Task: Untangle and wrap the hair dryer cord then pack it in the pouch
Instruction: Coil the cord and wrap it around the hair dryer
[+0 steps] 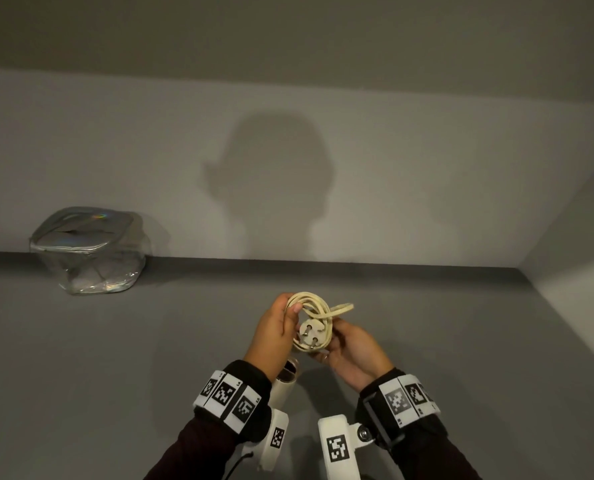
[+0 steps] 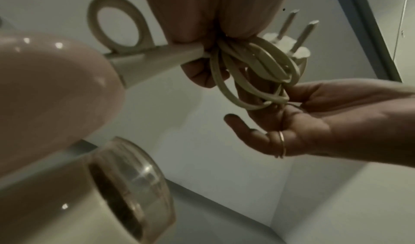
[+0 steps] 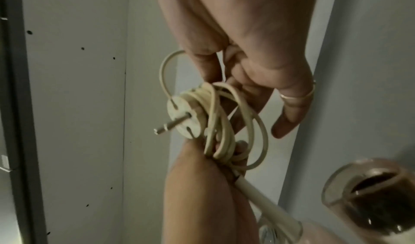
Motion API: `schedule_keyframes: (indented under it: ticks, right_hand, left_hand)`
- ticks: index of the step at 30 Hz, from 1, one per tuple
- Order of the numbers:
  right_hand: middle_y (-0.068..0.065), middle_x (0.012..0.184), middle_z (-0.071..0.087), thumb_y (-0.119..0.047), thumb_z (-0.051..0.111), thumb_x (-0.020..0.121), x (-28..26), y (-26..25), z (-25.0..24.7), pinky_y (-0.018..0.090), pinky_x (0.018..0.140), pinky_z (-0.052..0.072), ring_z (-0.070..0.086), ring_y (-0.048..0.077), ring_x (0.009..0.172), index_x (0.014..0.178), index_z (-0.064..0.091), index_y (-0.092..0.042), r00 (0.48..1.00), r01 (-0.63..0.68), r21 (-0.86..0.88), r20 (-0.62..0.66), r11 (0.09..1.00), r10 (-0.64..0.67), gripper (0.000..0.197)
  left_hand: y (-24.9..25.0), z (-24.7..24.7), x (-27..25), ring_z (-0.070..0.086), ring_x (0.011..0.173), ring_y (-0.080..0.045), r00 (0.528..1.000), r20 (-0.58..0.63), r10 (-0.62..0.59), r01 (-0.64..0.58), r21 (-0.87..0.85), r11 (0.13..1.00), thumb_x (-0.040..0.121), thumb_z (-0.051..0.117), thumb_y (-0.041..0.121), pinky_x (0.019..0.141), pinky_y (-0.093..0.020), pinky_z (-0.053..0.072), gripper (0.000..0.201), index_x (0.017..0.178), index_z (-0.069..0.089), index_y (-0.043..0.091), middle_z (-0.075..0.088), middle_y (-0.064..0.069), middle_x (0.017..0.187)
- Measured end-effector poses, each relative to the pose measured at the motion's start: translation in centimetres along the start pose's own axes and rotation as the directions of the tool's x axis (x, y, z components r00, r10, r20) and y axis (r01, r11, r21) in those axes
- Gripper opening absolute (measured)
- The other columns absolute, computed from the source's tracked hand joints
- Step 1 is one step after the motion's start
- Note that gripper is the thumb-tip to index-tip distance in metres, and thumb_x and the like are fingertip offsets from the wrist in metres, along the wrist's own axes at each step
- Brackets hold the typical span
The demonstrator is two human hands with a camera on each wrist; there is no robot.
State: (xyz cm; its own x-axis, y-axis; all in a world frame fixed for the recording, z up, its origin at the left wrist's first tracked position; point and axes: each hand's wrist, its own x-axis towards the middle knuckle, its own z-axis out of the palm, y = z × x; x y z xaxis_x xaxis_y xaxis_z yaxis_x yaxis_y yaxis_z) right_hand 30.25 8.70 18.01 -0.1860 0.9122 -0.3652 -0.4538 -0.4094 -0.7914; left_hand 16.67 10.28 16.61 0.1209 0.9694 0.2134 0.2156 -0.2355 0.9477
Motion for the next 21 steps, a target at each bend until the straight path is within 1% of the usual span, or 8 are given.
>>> schedule_keyframes:
  ticks: [2, 4, 8, 10, 13, 16, 19, 21]
  right_hand:
    - [0.014, 0.095, 0.064, -0.023, 0.036, 0.088, -0.3, 0.2, 0.0, 0.036, 0.075, 0.041, 0.057, 0.026, 0.089, 0.101, 0.06, -0.01, 0.999, 0.008, 0.039, 0.043, 0.999, -0.01, 0.031]
    - [0.009, 0.093, 0.062, -0.029, 0.046, 0.079, -0.7, 0.3, -0.1, 0.036, 0.074, 0.038, 0.054, 0.024, 0.089, 0.096, 0.062, -0.014, 0.994, 0.023, 0.059, 0.102, 0.998, -0.029, 0.028]
    - [0.002, 0.087, 0.069, -0.032, 0.066, 0.077, -0.8, 0.5, 0.3, 0.035, 0.079, 0.045, 0.063, 0.017, 0.087, 0.099, 0.065, -0.018, 0.996, 0.079, -0.193, 0.05, 0.978, -0.07, 0.026]
    - [0.005, 0.087, 0.069, -0.022, 0.067, 0.077, -0.4, 0.6, 0.6, 0.033, 0.078, 0.049, 0.065, 0.019, 0.084, 0.099, 0.064, -0.015, 0.994, 0.093, -0.256, -0.038, 0.962, -0.106, 0.023]
    - [0.003, 0.077, 0.06, -0.004, 0.058, 0.08, -0.5, 0.4, 0.6, 0.026, 0.062, 0.046, 0.058, 0.015, 0.072, 0.086, 0.061, -0.016, 0.995, 0.054, -0.293, -0.065, 0.955, -0.076, 0.014]
    - [0.008, 0.086, 0.058, 0.0, 0.051, 0.083, -1.7, -0.4, 0.5, 0.024, 0.056, 0.043, 0.057, 0.019, 0.074, 0.093, 0.055, -0.015, 1.0, 0.01, -0.464, 0.001, 0.886, -0.011, 0.019]
    - [0.008, 0.079, 0.063, -0.002, 0.046, 0.087, -2.9, -1.0, 0.4, 0.024, 0.058, 0.05, 0.062, 0.014, 0.054, 0.109, 0.047, -0.017, 0.995, -0.015, -0.571, 0.071, 0.821, 0.068, 0.026]
    - [0.005, 0.069, 0.061, -0.008, 0.045, 0.09, -3.5, -1.1, 0.4, 0.026, 0.058, 0.05, 0.056, 0.008, 0.046, 0.109, 0.048, -0.015, 0.997, 0.048, -0.766, 0.078, 0.641, 0.018, 0.02]
  left_hand:
    - [0.1, 0.0, 0.2, 0.062, 0.08, -0.011, 1.0, -0.023, 0.002, -0.002, 0.005, 1.0, 0.096, 0.036, 0.027, 0.065, -0.017, 0.052, 0.016, 0.097, 0.051, 0.029, 0.063, 0.001, 0.088]
    - [0.0, 0.0, 0.4, 0.06, 0.076, -0.01, 0.999, -0.045, 0.008, -0.006, 0.04, 0.999, 0.096, 0.036, 0.027, 0.062, -0.015, 0.049, 0.015, 0.099, 0.05, 0.025, 0.061, 0.003, 0.084]
    - [-0.3, 0.5, 0.3, 0.059, 0.071, -0.014, 0.999, -0.03, 0.034, -0.031, 0.093, 0.995, 0.096, 0.035, 0.028, 0.057, -0.013, 0.047, 0.017, 0.099, 0.052, 0.023, 0.062, -0.003, 0.082]
    - [-0.3, 0.9, 0.1, 0.059, 0.073, -0.007, 0.998, -0.025, 0.059, -0.056, 0.103, 0.993, 0.096, 0.036, 0.026, 0.061, -0.012, 0.046, 0.018, 0.1, 0.053, 0.022, 0.064, -0.001, 0.086]
    - [-0.1, 1.0, -0.1, 0.06, 0.082, -0.005, 0.998, -0.025, 0.057, -0.053, 0.11, 0.993, 0.096, 0.037, 0.025, 0.069, -0.017, 0.047, 0.019, 0.103, 0.053, 0.019, 0.064, 0.002, 0.09]
    - [0.1, 0.7, 0.0, 0.056, 0.074, -0.003, 0.998, -0.026, 0.05, -0.046, 0.135, 0.99, 0.095, 0.037, 0.026, 0.064, -0.016, 0.043, 0.016, 0.102, 0.052, 0.023, 0.057, 0.013, 0.083]
    - [-0.1, 0.1, 0.4, 0.052, 0.069, -0.001, 0.996, -0.08, 0.051, -0.038, 0.153, 0.987, 0.095, 0.038, 0.027, 0.062, -0.016, 0.038, 0.015, 0.101, 0.051, 0.023, 0.053, 0.015, 0.077]
    - [-0.1, 0.0, 0.6, 0.051, 0.068, -0.001, 0.995, -0.09, 0.043, -0.029, 0.158, 0.987, 0.095, 0.037, 0.027, 0.06, -0.015, 0.037, 0.015, 0.1, 0.051, 0.023, 0.051, 0.015, 0.074]
